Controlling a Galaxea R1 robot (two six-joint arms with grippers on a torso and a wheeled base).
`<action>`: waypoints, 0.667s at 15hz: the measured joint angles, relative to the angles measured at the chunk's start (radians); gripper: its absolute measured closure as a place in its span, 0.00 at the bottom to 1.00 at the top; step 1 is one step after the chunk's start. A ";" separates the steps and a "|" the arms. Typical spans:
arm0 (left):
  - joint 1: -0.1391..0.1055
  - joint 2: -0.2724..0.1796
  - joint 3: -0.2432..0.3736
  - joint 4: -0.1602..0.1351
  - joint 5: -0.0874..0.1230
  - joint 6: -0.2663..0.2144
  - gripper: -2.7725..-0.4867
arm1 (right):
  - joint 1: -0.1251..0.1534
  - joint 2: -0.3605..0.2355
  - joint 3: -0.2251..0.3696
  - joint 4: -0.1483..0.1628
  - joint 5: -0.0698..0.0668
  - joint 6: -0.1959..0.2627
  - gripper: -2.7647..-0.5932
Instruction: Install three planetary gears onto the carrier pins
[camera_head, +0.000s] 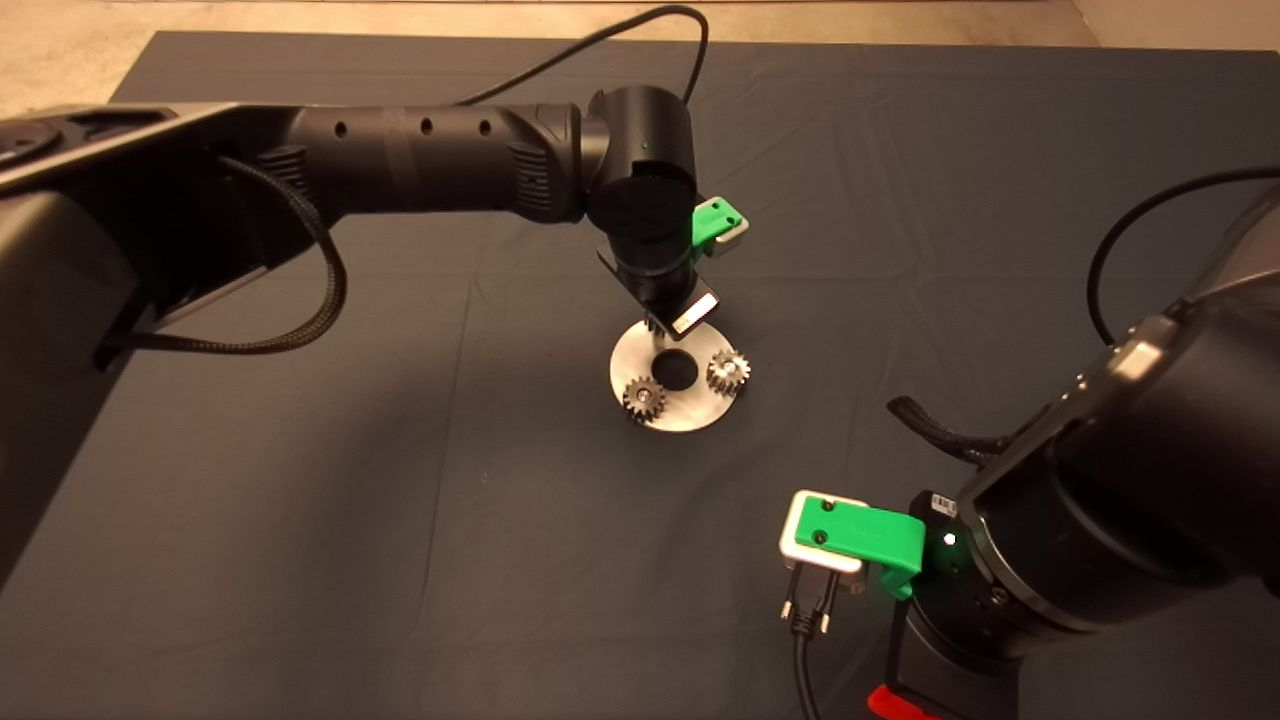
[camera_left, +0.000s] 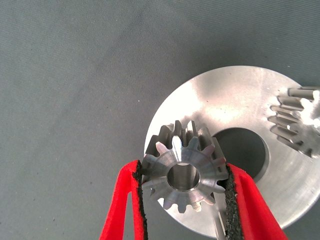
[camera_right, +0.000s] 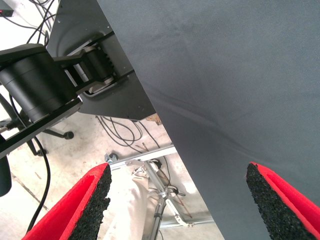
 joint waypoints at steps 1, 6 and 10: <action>0.004 0.000 0.000 0.008 0.000 0.000 0.93 | 0.000 0.000 0.000 0.000 0.000 0.000 0.35; 0.009 0.000 0.000 0.043 0.000 0.003 0.93 | 0.000 0.002 0.000 0.000 0.000 0.000 0.35; 0.009 -0.001 0.000 0.055 0.001 0.011 0.93 | 0.000 0.008 0.000 0.000 0.000 0.000 0.35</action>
